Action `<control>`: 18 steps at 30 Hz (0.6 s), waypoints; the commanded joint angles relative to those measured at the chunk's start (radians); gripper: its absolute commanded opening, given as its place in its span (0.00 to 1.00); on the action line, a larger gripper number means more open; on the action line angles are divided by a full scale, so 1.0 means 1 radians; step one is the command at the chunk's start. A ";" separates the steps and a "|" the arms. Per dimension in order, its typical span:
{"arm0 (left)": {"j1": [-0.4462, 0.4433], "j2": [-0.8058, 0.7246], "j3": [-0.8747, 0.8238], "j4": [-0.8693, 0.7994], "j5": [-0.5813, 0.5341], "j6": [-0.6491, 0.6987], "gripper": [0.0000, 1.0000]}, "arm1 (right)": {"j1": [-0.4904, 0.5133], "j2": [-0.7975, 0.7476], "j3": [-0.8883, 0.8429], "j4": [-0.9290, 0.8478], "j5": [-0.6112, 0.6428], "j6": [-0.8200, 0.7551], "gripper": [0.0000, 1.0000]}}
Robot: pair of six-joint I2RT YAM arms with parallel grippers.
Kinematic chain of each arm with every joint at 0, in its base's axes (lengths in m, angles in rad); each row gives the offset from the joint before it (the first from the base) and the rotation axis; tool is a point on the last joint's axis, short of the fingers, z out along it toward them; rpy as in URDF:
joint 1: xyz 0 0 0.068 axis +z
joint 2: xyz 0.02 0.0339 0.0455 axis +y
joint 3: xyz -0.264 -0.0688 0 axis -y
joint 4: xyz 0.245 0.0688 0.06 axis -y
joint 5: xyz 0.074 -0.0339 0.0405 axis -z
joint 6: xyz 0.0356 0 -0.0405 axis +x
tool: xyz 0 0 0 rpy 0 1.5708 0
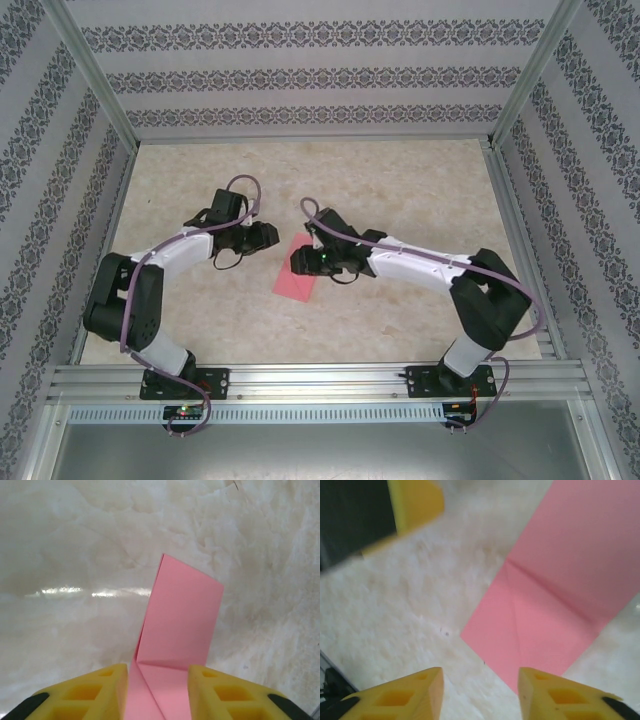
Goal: Fold a paper plane with a square sheet of paper (pick it up from the middle)
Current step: Fold the triangle a second time at the center of the table.
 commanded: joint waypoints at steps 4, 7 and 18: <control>-0.015 -0.078 -0.106 0.035 0.014 -0.074 0.44 | -0.073 0.041 -0.010 0.026 0.011 -0.017 0.47; -0.031 -0.084 -0.140 0.081 0.044 -0.109 0.46 | -0.086 0.084 -0.008 0.040 -0.010 -0.015 0.47; -0.126 -0.004 -0.153 0.165 0.075 -0.168 0.43 | -0.099 0.201 0.010 0.054 -0.052 -0.017 0.33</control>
